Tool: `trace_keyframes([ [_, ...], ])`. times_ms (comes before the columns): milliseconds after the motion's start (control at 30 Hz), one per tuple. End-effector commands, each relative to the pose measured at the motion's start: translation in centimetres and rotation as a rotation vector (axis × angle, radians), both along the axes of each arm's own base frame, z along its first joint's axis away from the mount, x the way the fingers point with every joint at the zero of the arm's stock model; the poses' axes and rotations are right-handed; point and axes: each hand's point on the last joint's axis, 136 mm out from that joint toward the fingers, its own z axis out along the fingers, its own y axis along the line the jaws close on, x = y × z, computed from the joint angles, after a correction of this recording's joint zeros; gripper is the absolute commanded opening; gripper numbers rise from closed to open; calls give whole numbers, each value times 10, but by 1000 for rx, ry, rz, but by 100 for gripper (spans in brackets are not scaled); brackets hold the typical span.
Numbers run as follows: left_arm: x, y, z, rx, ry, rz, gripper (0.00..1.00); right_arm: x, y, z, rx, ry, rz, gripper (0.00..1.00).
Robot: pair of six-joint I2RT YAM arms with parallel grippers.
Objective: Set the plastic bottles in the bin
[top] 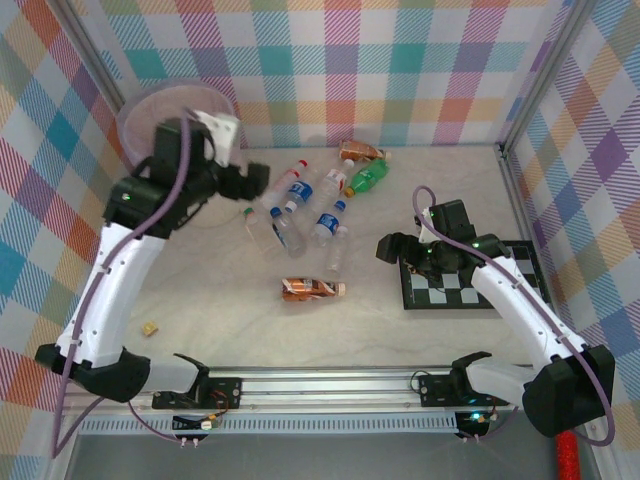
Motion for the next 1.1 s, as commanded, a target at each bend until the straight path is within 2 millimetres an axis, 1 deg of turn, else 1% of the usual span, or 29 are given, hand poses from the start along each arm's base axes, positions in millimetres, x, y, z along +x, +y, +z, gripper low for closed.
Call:
trace_keyframes([
  [0, -30, -27, -84, 111, 230, -139, 97, 4, 0, 9, -24, -29, 31, 99],
  [33, -40, -33, -107, 142, 291, -184, 98, 5, 0, 8, -28, -30, 35, 99],
  [67, -47, -37, -125, 173, 341, -217, 98, 5, 0, 8, -30, -28, 36, 99],
  [133, -60, -39, -164, 244, 451, -272, 98, 5, 0, 6, -33, -24, 37, 99],
  [233, -69, -44, -201, 278, 536, -346, 100, 5, 1, 2, -28, -15, 35, 99],
  [333, -71, -50, -227, 305, 582, -402, 100, 4, 0, -1, -27, -13, 29, 99],
  [400, -68, -52, -240, 327, 606, -407, 100, 3, -1, -3, -31, -9, 28, 99],
  [467, -67, -60, -251, 324, 627, -432, 100, 2, -1, -4, -33, -7, 27, 99],
  [533, -71, -71, -262, 328, 631, -483, 100, 3, -1, -6, -34, -6, 27, 99],
  [667, -76, -80, -286, 373, 658, -541, 100, 3, -2, -8, -44, -3, 27, 99],
  [767, -75, -87, -297, 365, 681, -578, 100, 3, -4, -8, -53, -3, 24, 99],
  [933, -80, -97, -313, 342, 737, -636, 100, 2, -7, -11, -65, -5, 17, 99],
  [1000, -85, -101, -321, 319, 779, -653, 100, 2, -7, -13, -69, -2, 16, 99],
  [1067, -88, -100, -330, 322, 805, -655, 100, 2, -7, -13, -68, -1, 15, 99],
])
